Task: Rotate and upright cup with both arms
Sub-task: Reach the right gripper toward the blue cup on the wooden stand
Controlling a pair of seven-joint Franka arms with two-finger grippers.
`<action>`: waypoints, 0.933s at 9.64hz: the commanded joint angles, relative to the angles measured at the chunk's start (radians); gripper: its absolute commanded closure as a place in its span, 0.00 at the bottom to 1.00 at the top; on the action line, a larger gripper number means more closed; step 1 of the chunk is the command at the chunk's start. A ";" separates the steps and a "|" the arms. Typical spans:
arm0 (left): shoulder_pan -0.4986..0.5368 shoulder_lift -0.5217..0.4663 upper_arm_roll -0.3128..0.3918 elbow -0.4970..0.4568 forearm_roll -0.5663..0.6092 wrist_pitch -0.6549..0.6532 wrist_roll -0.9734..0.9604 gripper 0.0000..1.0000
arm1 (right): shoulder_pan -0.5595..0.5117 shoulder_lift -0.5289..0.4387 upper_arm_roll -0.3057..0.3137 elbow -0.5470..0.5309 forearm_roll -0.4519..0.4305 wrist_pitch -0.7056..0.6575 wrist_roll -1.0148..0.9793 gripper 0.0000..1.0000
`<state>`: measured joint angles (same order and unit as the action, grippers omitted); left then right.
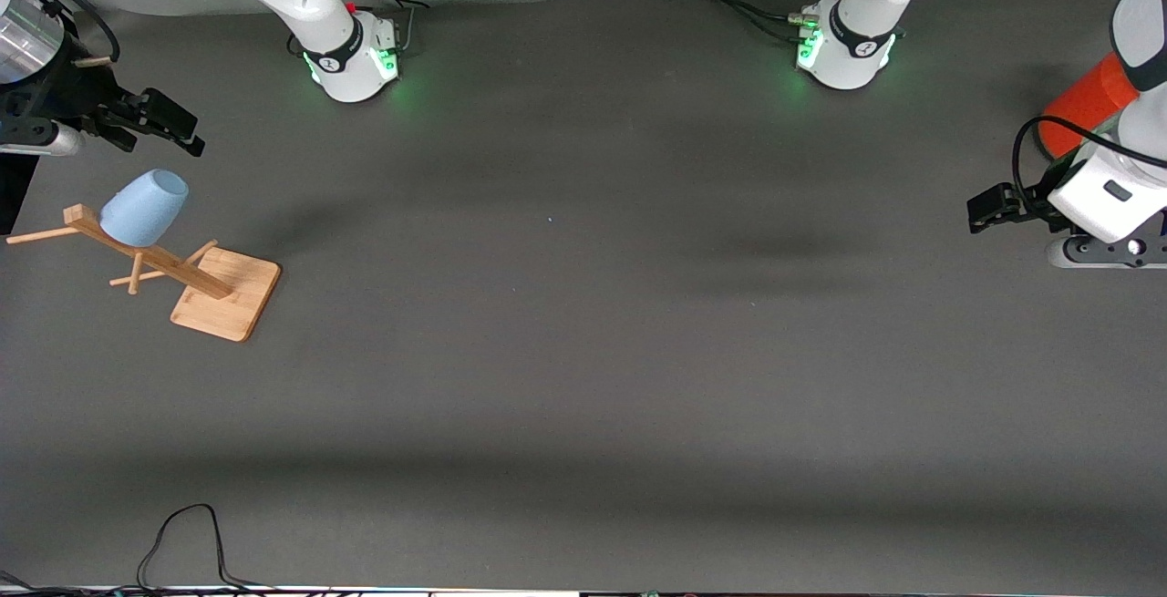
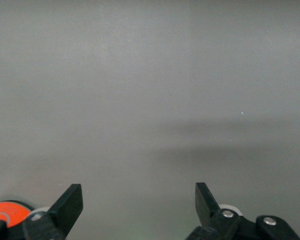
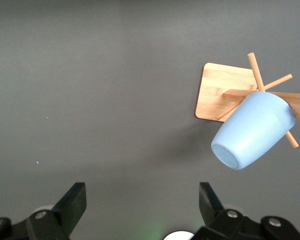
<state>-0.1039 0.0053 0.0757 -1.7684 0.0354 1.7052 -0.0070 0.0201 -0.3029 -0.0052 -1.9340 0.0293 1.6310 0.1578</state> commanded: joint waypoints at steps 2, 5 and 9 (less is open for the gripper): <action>-0.011 -0.005 0.004 0.013 -0.005 -0.012 0.012 0.00 | -0.019 0.031 0.007 0.044 -0.003 -0.025 -0.017 0.00; -0.010 -0.007 0.004 0.012 -0.005 -0.012 0.013 0.00 | -0.035 0.050 -0.047 0.075 0.065 -0.030 0.076 0.00; -0.011 -0.007 0.004 0.013 -0.005 -0.012 0.012 0.00 | -0.035 0.131 -0.226 0.086 0.208 -0.072 0.394 0.00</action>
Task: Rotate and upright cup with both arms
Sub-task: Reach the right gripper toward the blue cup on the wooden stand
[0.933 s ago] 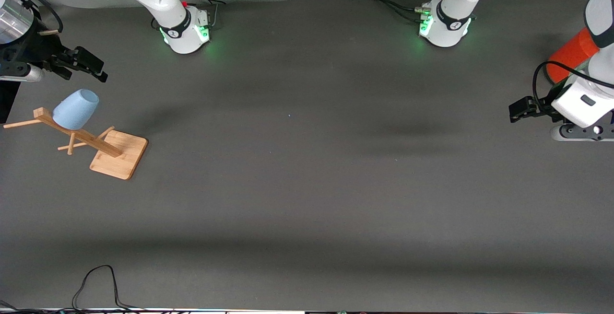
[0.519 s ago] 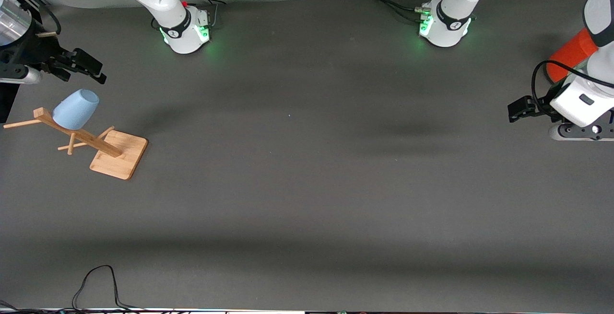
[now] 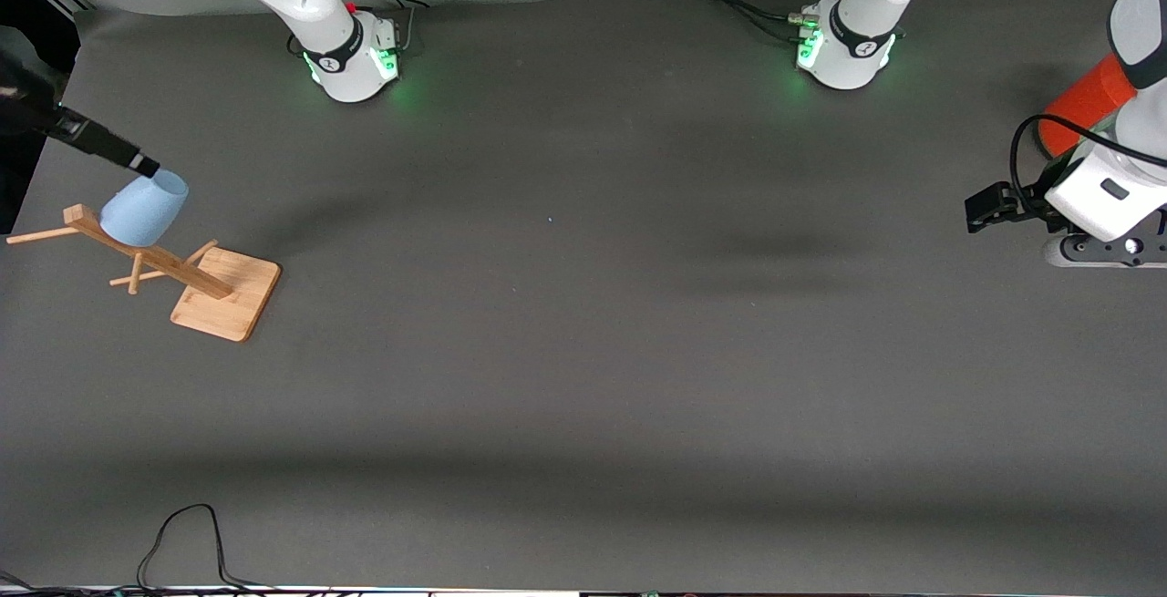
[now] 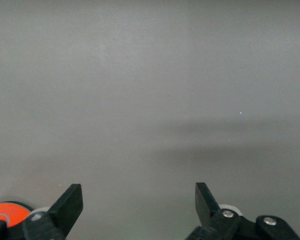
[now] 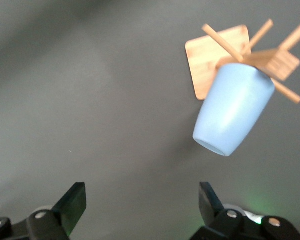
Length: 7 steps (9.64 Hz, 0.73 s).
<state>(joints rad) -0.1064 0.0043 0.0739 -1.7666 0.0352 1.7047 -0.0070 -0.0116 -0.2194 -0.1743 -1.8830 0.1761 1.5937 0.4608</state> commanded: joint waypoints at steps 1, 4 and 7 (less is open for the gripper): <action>-0.009 -0.006 0.006 0.012 -0.003 -0.011 0.012 0.00 | -0.004 0.086 -0.118 0.038 0.071 -0.037 0.128 0.00; -0.009 -0.006 0.006 0.012 -0.005 -0.017 0.013 0.00 | -0.008 0.161 -0.215 0.035 0.083 -0.084 0.131 0.00; -0.009 -0.006 0.006 0.015 -0.005 -0.020 0.013 0.00 | -0.008 0.225 -0.238 0.030 0.118 -0.080 0.114 0.00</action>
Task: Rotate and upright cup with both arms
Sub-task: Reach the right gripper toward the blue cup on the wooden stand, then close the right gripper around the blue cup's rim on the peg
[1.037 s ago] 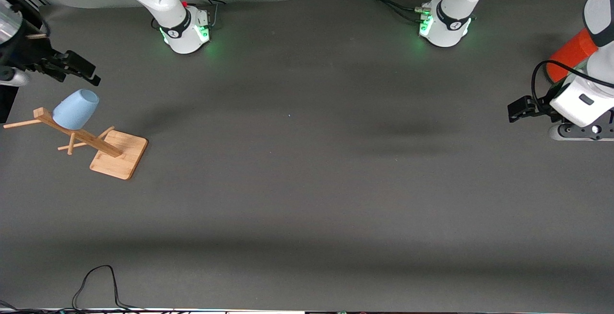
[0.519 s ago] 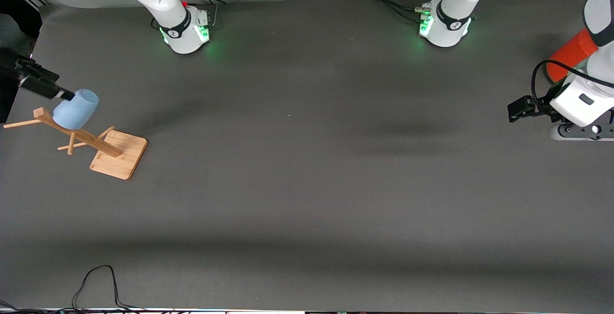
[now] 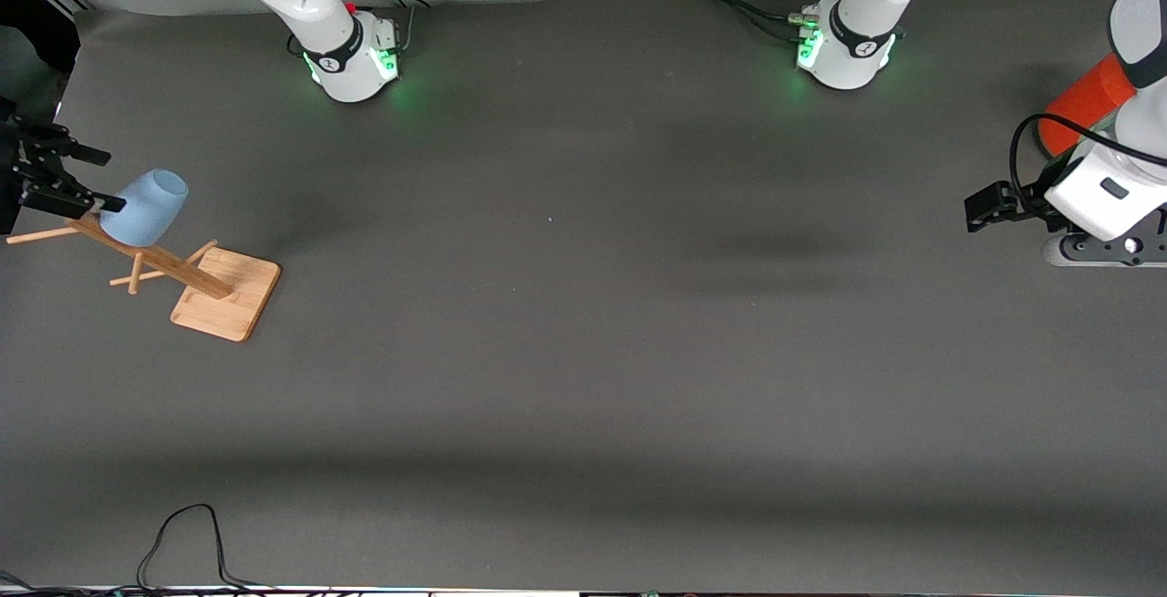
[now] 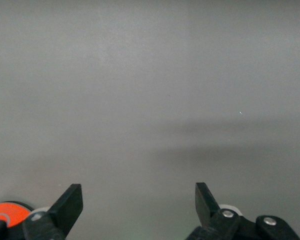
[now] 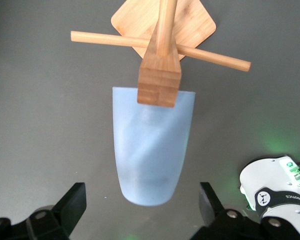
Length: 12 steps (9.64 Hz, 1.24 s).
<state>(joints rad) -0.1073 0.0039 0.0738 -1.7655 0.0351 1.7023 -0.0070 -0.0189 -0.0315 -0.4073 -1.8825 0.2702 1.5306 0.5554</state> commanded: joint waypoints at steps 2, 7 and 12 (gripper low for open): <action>-0.008 -0.005 0.006 0.014 -0.004 -0.024 0.012 0.00 | -0.001 0.074 -0.011 0.028 0.029 0.009 -0.017 0.00; -0.008 -0.005 0.006 0.014 -0.004 -0.026 0.013 0.00 | 0.004 0.108 -0.050 -0.012 0.067 0.043 -0.057 0.00; -0.008 -0.005 0.006 0.014 -0.004 -0.026 0.013 0.00 | 0.010 0.117 -0.050 -0.055 0.090 0.089 -0.095 0.25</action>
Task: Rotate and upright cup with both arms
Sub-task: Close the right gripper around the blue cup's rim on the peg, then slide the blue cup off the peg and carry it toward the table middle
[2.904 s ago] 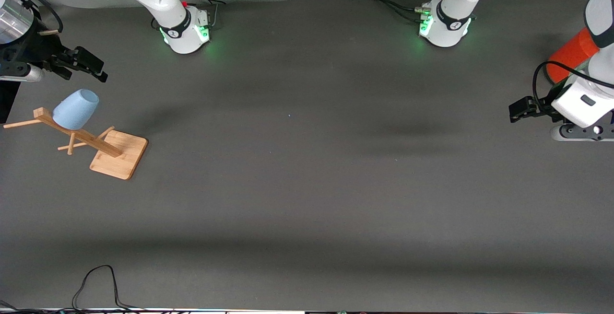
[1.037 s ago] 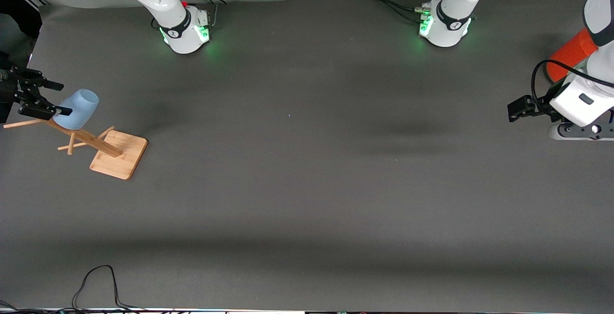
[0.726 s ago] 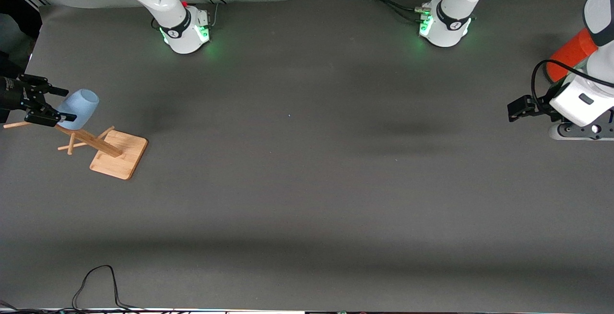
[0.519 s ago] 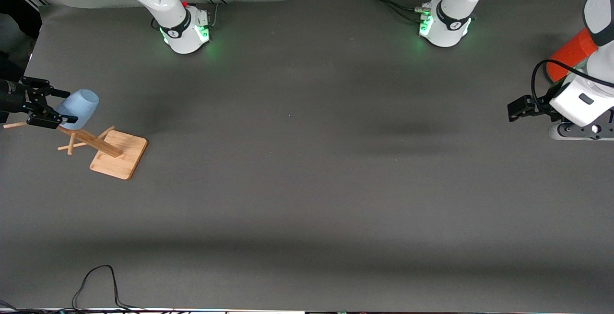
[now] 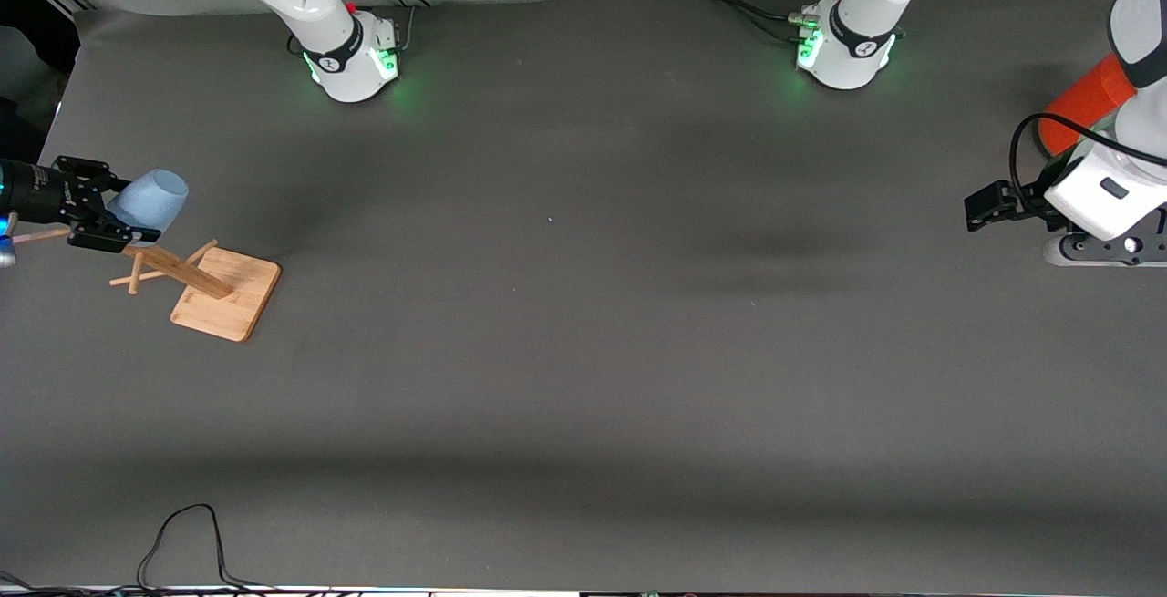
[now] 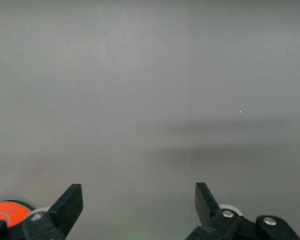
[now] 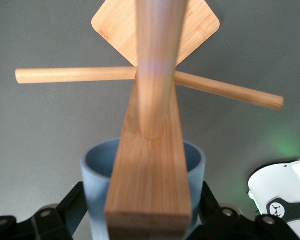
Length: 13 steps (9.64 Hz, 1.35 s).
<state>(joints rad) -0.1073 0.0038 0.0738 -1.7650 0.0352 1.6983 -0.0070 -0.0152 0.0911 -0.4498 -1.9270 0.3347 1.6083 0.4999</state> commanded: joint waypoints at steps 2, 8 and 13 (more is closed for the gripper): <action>-0.008 -0.005 0.006 0.013 -0.004 -0.022 0.013 0.00 | 0.006 -0.010 -0.007 -0.004 0.026 0.001 -0.050 0.47; -0.008 -0.005 0.004 0.013 -0.006 -0.022 0.013 0.00 | 0.009 -0.045 0.006 0.108 0.035 -0.134 0.034 0.51; -0.008 -0.005 0.004 0.013 -0.006 -0.023 0.013 0.00 | 0.026 -0.091 0.210 0.153 0.127 -0.105 0.357 0.51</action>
<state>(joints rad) -0.1077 0.0038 0.0733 -1.7644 0.0350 1.6982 -0.0069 0.0022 0.0135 -0.3006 -1.8020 0.4404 1.4910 0.7427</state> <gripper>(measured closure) 0.000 0.194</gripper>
